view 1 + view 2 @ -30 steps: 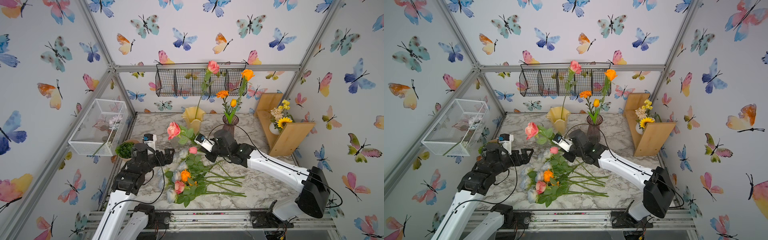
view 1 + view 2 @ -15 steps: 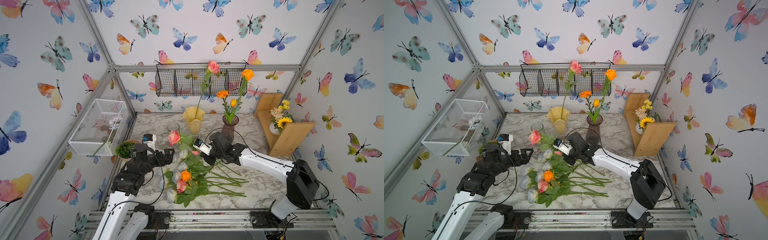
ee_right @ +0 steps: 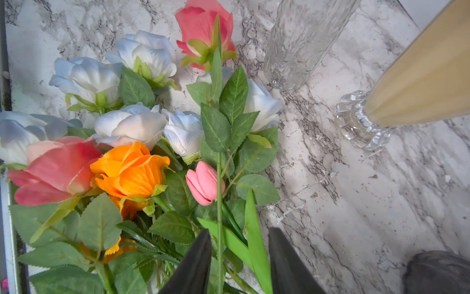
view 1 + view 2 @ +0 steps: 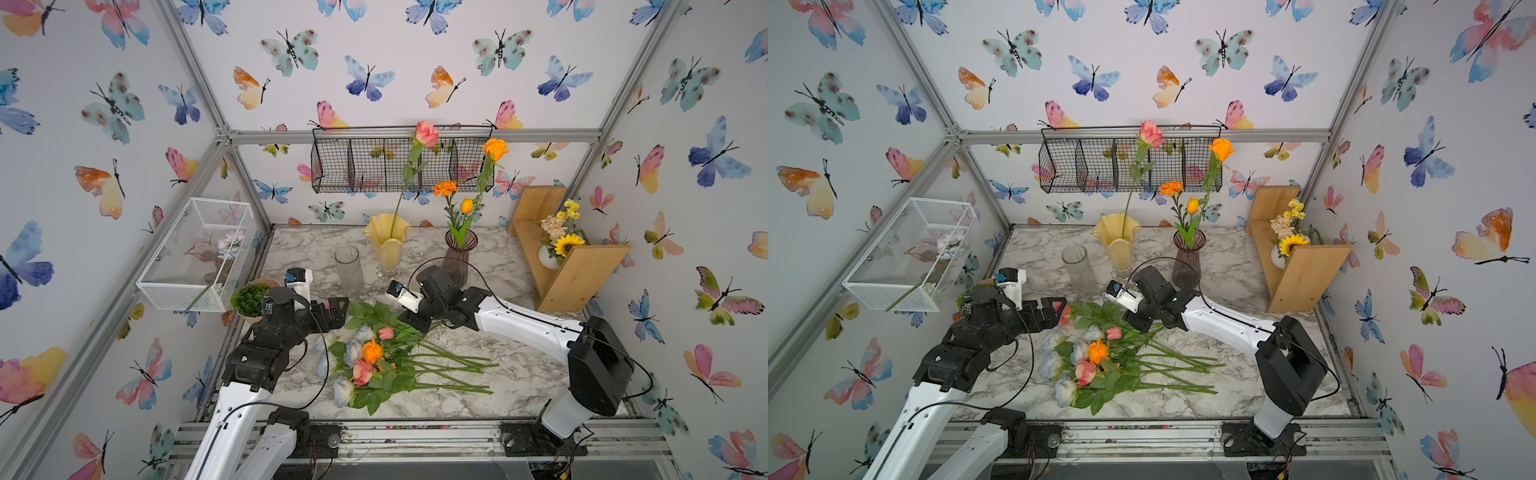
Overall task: Arrange the flowers in different vases according to their colors
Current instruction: Pick up the flower at the center of the board.
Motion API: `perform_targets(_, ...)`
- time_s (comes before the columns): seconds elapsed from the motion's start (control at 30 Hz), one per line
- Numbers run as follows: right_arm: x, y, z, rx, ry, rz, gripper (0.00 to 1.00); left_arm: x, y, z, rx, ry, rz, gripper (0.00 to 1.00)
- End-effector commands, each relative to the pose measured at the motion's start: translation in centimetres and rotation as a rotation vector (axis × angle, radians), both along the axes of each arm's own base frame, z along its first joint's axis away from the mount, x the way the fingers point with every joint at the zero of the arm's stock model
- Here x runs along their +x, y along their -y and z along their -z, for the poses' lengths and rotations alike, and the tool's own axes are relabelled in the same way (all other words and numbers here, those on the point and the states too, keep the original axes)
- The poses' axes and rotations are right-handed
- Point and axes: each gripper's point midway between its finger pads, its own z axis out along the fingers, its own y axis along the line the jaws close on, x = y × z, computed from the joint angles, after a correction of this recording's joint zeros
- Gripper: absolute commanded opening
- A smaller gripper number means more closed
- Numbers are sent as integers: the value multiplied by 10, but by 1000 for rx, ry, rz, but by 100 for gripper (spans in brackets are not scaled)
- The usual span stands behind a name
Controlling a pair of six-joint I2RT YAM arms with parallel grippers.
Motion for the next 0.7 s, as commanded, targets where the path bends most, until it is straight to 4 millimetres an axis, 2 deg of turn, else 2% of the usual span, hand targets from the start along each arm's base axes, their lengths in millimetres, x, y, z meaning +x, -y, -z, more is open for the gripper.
perform_targets(0.0, -6, -10, 7, 8, -60, -23, 40, 2, -6, 0, 10, 7, -28, 99)
perform_targets(0.23, -7, -23, 33, -44, -100, -40, 38, 2, -5, 0, 9, 6, -27, 99)
perform_targets(0.37, -4, -30, 40, -49, -111, -41, 35, 2, -5, 1, 11, 3, -26, 99)
perform_targets(0.67, 1, -36, 63, -92, -125, -34, 37, 3, -5, 1, 10, 2, -27, 99)
